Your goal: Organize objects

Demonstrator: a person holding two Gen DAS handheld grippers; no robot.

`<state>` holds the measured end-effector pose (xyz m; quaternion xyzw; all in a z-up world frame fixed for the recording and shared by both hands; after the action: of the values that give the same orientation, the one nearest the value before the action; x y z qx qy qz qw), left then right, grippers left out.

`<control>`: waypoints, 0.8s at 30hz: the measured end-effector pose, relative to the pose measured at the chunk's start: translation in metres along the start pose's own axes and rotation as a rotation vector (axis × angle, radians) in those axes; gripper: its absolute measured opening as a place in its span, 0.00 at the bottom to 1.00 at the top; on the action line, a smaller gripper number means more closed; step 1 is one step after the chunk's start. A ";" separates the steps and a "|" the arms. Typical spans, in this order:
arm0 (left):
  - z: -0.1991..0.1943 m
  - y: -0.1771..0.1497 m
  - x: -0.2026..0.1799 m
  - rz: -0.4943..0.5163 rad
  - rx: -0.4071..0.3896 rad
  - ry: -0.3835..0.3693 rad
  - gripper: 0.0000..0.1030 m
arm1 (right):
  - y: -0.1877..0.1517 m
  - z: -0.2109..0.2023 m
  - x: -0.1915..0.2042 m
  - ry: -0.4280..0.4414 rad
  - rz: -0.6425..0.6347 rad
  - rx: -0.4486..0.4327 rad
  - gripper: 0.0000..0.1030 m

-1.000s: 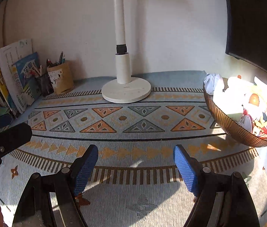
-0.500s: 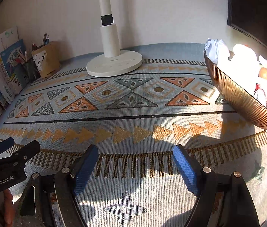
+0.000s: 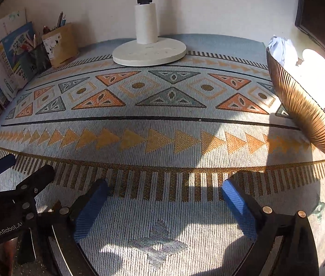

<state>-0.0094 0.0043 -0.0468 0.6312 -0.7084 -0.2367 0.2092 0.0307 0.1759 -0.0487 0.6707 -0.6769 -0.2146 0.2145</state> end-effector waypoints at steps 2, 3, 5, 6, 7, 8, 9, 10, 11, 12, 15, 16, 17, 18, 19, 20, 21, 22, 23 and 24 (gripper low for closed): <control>0.000 0.000 0.000 -0.001 -0.002 0.001 1.00 | 0.000 0.001 0.001 0.006 -0.001 0.002 1.00; 0.000 0.000 0.000 -0.001 -0.003 0.002 1.00 | 0.000 0.001 0.001 0.005 0.000 0.000 1.00; 0.000 0.000 0.000 -0.001 -0.004 0.002 1.00 | -0.001 0.001 0.001 0.004 -0.001 -0.004 1.00; 0.000 0.000 0.000 -0.001 -0.004 0.001 1.00 | -0.002 0.001 0.001 0.002 -0.001 -0.007 1.00; 0.001 0.000 0.000 -0.001 -0.004 0.002 1.00 | -0.002 0.000 0.002 -0.001 -0.005 -0.011 1.00; 0.001 0.000 0.000 0.000 -0.004 0.002 1.00 | -0.002 0.000 0.002 -0.001 -0.010 -0.013 1.00; 0.001 0.000 0.000 0.000 -0.004 0.001 1.00 | -0.002 0.000 0.002 0.002 -0.015 -0.013 1.00; 0.001 0.000 0.000 -0.001 -0.004 0.001 1.00 | -0.003 0.000 0.001 0.007 -0.021 -0.014 1.00; 0.001 0.000 0.000 -0.001 -0.004 0.001 1.00 | -0.004 -0.001 0.001 0.010 -0.019 -0.017 1.00; 0.001 0.000 0.000 0.000 -0.004 0.001 1.00 | -0.004 -0.001 0.001 0.007 -0.019 -0.019 1.00; 0.000 0.000 0.000 0.000 -0.004 0.002 1.00 | -0.005 -0.002 0.002 0.002 -0.015 -0.022 1.00; 0.001 0.000 0.000 0.000 -0.004 0.001 1.00 | -0.004 -0.002 0.001 0.003 -0.015 -0.022 1.00; 0.001 0.000 0.000 0.000 -0.005 0.001 1.00 | -0.004 -0.002 0.001 0.005 -0.017 -0.021 1.00; 0.001 0.000 0.000 0.000 -0.005 0.001 1.00 | -0.004 -0.001 0.001 0.007 -0.018 -0.019 1.00; 0.001 0.000 0.000 0.000 -0.005 0.001 1.00 | -0.004 -0.001 0.001 0.008 -0.017 -0.022 1.00; 0.001 0.000 0.000 0.000 -0.004 0.001 1.00 | -0.004 -0.002 0.000 0.008 -0.015 -0.027 1.00; 0.001 0.000 0.000 0.000 -0.004 0.001 1.00 | -0.004 -0.002 0.000 0.006 -0.015 -0.031 1.00; 0.000 0.000 0.000 0.000 -0.004 0.001 1.00 | -0.004 -0.002 0.000 0.006 -0.015 -0.030 1.00; 0.001 0.000 0.000 0.000 -0.004 0.001 1.00 | -0.004 -0.002 0.000 0.006 -0.014 -0.030 1.00; 0.001 0.000 0.000 0.000 -0.004 0.001 1.00 | -0.004 -0.002 0.001 0.004 -0.016 -0.029 1.00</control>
<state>-0.0097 0.0041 -0.0474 0.6309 -0.7077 -0.2381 0.2107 0.0351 0.1752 -0.0498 0.6731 -0.6681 -0.2248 0.2238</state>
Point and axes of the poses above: each gripper's, at about its wrist camera, not at the fingertips, and z roughly the way its jaws point, x to its left, y to its top, the point moved 4 cm from there along z, roughly the way its jaws point, and after that the axes turned 1 degree about -x, right-handed, at the moved point
